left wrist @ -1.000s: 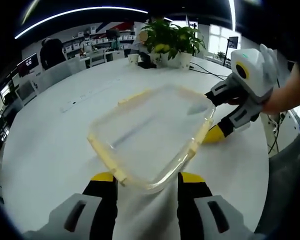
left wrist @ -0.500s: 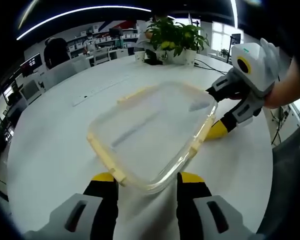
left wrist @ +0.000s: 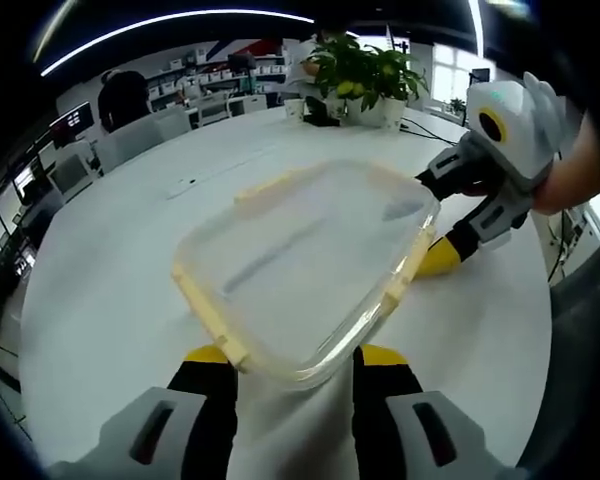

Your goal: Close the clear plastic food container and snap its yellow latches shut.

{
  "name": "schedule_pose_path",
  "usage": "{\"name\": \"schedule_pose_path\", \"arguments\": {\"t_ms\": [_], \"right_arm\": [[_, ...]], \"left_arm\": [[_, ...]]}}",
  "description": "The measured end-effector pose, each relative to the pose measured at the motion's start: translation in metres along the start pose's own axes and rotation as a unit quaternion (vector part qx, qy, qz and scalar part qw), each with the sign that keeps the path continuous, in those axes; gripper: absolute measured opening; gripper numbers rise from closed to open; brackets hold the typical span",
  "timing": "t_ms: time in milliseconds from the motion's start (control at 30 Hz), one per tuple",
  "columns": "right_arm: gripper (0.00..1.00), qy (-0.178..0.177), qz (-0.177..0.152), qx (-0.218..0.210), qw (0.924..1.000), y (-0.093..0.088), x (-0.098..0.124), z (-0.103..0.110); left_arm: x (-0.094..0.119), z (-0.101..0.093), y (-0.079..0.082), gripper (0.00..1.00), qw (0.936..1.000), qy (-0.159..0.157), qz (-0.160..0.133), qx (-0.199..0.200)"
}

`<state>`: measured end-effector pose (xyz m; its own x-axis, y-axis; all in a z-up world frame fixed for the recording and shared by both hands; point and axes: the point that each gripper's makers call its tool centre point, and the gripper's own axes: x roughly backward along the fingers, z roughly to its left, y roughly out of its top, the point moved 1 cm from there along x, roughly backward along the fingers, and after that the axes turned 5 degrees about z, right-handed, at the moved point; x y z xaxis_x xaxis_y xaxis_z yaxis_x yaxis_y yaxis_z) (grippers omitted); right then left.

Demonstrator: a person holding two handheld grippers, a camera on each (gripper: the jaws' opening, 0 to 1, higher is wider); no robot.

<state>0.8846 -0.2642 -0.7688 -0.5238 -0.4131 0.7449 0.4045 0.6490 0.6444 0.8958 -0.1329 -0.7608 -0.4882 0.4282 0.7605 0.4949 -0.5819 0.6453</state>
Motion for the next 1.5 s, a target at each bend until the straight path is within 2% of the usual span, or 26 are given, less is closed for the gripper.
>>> {"name": "schedule_pose_path", "arguments": {"t_ms": [167, 567, 733, 833, 1067, 1500], "right_arm": [[0.34, 0.004, -0.002, 0.001, 1.0, 0.008, -0.004, 0.005], [0.33, 0.005, -0.004, 0.001, 1.0, 0.009, -0.004, 0.006], [0.36, 0.0, -0.003, -0.007, 1.0, 0.008, -0.002, 0.006], [0.38, -0.002, -0.005, -0.026, 0.9996, 0.008, 0.002, 0.005], [0.38, -0.012, -0.01, -0.042, 0.999, 0.004, 0.022, 0.006], [0.38, -0.035, -0.026, -0.057, 0.9974, 0.007, 0.074, 0.015]], "left_arm": [[0.003, 0.007, -0.005, 0.4, 0.9999, 0.006, 0.0, 0.008], [0.004, 0.008, -0.006, 0.4, 0.9999, 0.007, 0.001, 0.01], [0.003, 0.008, -0.007, 0.41, 0.9998, 0.004, 0.004, 0.016], [0.006, 0.008, -0.009, 0.43, 0.9997, 0.007, 0.005, 0.023], [0.028, 0.006, -0.019, 0.44, 0.999, 0.018, 0.0, 0.041], [0.088, -0.004, -0.029, 0.44, 0.9924, 0.048, -0.039, 0.106]]}}
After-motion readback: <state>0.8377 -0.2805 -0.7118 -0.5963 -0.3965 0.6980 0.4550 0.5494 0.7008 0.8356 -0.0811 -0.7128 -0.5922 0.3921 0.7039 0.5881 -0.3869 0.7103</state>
